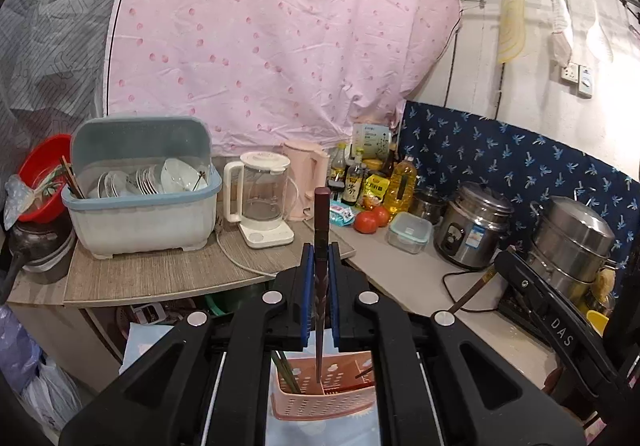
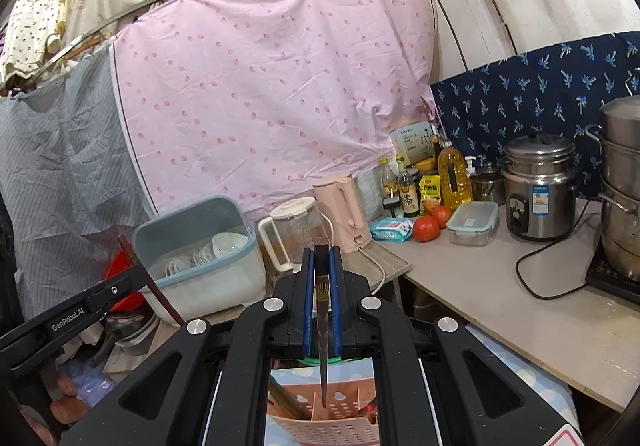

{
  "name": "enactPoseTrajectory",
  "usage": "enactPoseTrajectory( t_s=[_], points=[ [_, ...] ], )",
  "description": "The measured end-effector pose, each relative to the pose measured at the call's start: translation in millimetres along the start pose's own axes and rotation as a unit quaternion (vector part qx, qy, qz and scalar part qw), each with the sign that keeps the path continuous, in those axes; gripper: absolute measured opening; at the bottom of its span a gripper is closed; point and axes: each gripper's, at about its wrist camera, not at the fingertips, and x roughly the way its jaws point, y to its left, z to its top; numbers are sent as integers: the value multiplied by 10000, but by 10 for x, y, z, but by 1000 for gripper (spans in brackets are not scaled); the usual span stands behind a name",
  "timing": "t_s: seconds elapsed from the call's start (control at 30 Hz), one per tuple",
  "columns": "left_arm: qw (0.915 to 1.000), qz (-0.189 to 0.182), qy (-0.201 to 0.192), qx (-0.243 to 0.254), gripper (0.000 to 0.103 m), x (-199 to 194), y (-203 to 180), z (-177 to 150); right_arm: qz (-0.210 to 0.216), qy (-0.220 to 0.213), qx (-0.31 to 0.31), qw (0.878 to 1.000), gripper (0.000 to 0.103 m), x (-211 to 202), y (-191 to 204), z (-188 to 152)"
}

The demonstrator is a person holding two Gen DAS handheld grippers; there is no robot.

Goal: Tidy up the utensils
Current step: 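Carry both chopsticks over the pink basket and open both tools to drop them in, then move both open tools back down toward the gold spoon and last chopstick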

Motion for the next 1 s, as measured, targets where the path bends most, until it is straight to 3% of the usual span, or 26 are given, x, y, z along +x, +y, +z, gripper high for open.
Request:
enactPoseTrajectory(
  t_s=[0.23, 0.43, 0.47, 0.5, 0.57, 0.63, 1.0],
  points=[
    [9989, 50, 433, -144, 7, 448, 163, -301, -86, 525, -21, 9986, 8, 417, -57, -367],
    [9977, 19, 658, -165, 7, 586, 202, -470, -112, 830, -19, 9965, 10, 576, -71, -586],
    [9976, 42, 664, -177, 8, 602, 204, -478, -152, 811, -9, 9966, 19, 569, -75, -603],
    [9975, 18, 673, -201, 9, 609, 216, -491, -197, 808, -12, 9965, 35, 559, -77, -615],
    [9970, 44, 715, -301, 34, 610, 253, -514, -226, 733, 29, 9970, 46, 511, -83, -632],
    [9971, 97, 664, -368, 43, 568, 279, -536, -218, 737, 12, 9970, 46, 476, -76, -646],
    [9972, 44, 740, -97, 43, 251, 98, -675, -161, 795, -61, 9967, 46, 129, 1, -792]
  ],
)
